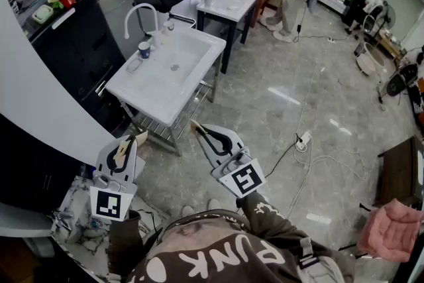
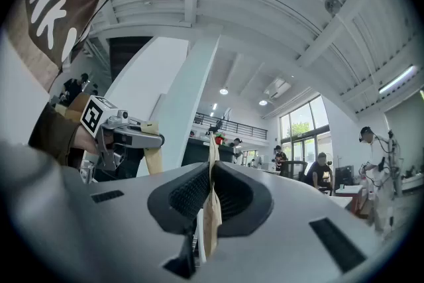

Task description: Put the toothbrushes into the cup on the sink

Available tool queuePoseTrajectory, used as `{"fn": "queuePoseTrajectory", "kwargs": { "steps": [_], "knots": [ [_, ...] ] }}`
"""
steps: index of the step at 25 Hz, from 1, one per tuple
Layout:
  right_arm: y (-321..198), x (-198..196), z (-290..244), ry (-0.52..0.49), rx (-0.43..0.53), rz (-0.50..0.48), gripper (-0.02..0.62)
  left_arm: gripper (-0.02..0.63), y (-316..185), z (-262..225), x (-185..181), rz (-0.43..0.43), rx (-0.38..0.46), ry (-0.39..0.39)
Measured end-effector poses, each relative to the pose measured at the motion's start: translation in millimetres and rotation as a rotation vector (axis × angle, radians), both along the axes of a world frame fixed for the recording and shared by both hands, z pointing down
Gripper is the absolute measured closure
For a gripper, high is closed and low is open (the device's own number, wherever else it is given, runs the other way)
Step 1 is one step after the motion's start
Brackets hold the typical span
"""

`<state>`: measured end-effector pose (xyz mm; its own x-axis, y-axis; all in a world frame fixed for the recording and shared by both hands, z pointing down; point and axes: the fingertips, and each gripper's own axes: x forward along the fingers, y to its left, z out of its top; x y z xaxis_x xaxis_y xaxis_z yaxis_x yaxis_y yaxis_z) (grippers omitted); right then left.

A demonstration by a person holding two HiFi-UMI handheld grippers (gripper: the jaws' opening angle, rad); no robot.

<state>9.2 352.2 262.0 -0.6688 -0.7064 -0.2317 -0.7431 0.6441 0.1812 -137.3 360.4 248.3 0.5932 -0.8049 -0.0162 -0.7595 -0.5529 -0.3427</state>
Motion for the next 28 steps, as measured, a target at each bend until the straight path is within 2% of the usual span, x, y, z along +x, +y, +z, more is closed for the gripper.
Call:
{"fn": "queuePoseTrajectory", "kwargs": {
  "steps": [17,23,28],
  "knots": [
    [-18,8,0,-0.018,0.006,-0.017,0.563,0.595,-19,-2,8,-0.007,0.009,-0.007],
    [-31,20,-1,-0.028,0.014,-0.024,0.563,0.595,-31,-3,20,-0.017,0.009,-0.015],
    [-44,44,1,-0.034,0.019,-0.034,0.563,0.595,-43,-2,44,-0.030,0.014,-0.024]
  ]
}}
